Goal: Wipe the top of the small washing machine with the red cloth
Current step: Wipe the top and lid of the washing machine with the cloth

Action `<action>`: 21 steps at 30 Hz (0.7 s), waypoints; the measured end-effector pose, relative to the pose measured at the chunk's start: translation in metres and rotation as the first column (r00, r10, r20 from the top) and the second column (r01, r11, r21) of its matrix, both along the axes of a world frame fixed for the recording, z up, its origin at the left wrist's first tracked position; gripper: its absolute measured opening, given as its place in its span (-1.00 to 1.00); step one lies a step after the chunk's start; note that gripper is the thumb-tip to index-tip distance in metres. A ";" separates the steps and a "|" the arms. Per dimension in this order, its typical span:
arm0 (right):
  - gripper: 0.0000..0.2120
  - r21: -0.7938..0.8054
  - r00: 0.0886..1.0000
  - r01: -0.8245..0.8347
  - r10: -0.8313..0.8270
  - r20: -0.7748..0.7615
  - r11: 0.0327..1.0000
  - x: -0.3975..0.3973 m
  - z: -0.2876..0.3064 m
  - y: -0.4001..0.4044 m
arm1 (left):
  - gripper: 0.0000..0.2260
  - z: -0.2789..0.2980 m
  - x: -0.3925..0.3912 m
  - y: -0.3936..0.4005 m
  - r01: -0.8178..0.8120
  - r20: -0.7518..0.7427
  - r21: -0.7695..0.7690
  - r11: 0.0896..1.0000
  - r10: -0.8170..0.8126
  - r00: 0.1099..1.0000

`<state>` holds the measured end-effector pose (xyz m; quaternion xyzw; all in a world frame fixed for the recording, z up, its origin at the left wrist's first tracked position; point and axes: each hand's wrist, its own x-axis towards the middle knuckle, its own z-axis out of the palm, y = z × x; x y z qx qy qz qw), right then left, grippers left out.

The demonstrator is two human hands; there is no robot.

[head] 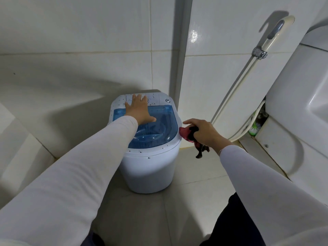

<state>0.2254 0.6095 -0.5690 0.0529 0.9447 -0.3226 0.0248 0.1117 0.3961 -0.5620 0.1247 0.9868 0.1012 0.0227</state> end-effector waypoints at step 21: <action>-0.55 0.016 0.979 -0.019 0.022 -0.201 1.000 0.032 -0.024 -0.034 | 0.00 -0.011 0.026 -0.033 0.041 0.038 0.008 0.999 -0.042 0.998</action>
